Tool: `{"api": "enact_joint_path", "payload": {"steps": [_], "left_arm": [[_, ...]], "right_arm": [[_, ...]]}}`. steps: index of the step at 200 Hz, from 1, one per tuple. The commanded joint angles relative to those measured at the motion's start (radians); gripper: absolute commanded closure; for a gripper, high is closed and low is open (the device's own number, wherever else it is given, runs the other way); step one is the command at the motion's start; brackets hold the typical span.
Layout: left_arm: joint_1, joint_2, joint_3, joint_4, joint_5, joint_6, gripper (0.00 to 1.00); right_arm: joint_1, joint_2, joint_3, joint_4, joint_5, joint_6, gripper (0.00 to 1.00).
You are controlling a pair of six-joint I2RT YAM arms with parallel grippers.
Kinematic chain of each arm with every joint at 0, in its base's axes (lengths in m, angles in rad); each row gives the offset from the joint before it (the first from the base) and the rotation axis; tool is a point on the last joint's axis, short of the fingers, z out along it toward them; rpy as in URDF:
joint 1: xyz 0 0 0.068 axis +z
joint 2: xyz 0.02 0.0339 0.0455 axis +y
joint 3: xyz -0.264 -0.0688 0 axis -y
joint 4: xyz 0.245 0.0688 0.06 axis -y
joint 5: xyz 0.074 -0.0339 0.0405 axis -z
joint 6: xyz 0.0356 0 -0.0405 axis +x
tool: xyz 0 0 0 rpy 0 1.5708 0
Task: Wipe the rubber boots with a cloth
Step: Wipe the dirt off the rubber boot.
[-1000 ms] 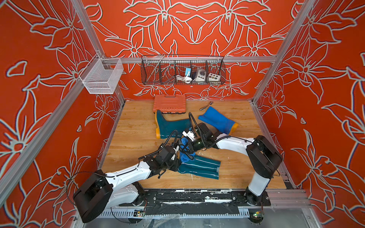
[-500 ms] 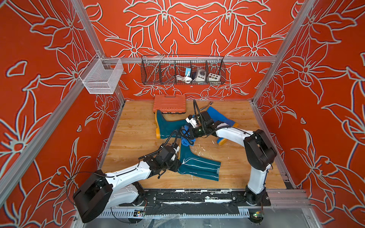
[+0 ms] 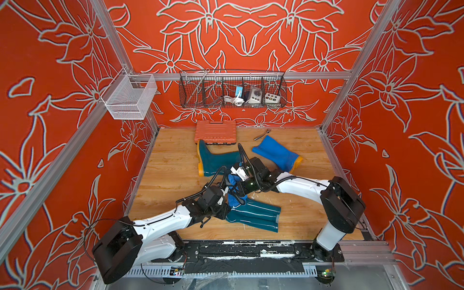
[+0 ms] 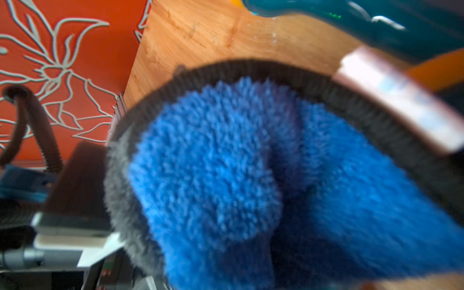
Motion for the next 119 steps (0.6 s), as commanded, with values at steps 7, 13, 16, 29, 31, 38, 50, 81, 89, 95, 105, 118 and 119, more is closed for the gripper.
{"api": "enact_joint_path", "payload": {"steps": [7, 13, 16, 29, 31, 38, 50, 81, 89, 95, 105, 118, 119], "left_arm": [[-0.021, 0.031, 0.011, 0.053, 0.085, -0.007, 1.00], [-0.021, 0.039, 0.019, 0.046, 0.079, -0.015, 1.00], [-0.021, 0.042, 0.025, 0.040, 0.077, -0.018, 1.00], [-0.021, 0.049, 0.050, 0.002, 0.064, -0.029, 1.00], [-0.021, 0.048, 0.051, -0.004, 0.060, -0.030, 1.00], [-0.021, 0.043, 0.056, -0.021, 0.047, -0.039, 1.00], [-0.020, 0.022, 0.050, -0.037, 0.026, -0.052, 1.00], [-0.010, -0.028, 0.024, -0.040, 0.011, -0.075, 1.00], [-0.004, -0.033, 0.024, -0.043, 0.012, -0.082, 1.00], [0.002, -0.034, 0.024, -0.044, 0.012, -0.090, 1.00], [0.015, -0.030, 0.022, -0.039, 0.017, -0.106, 1.00], [0.039, -0.026, 0.031, -0.043, 0.019, -0.128, 1.00], [0.041, -0.026, 0.030, -0.044, 0.019, -0.129, 1.00]], "right_arm": [[-0.036, 0.166, 0.231, -0.173, 0.021, -0.051, 1.00], [-0.015, 0.201, 0.281, -0.181, 0.001, -0.039, 1.00], [0.002, 0.211, 0.295, -0.177, -0.008, -0.033, 1.00], [0.082, 0.220, 0.307, -0.130, -0.017, -0.014, 1.00], [0.091, 0.221, 0.304, -0.125, -0.017, -0.013, 1.00], [0.118, 0.219, 0.292, -0.114, -0.015, -0.009, 1.00], [0.129, 0.211, 0.238, -0.089, -0.020, 0.013, 1.00], [-0.011, 0.102, 0.039, -0.062, 0.016, 0.011, 1.00], [-0.088, 0.062, -0.017, -0.032, 0.002, 0.027, 1.00], [-0.147, 0.033, -0.048, -0.011, -0.006, 0.044, 1.00], [-0.226, -0.017, -0.074, -0.002, -0.016, 0.058, 1.00], [-0.284, -0.081, -0.072, -0.031, -0.001, 0.040, 1.00], [-0.286, -0.085, -0.071, -0.034, 0.002, 0.039, 1.00]]}}
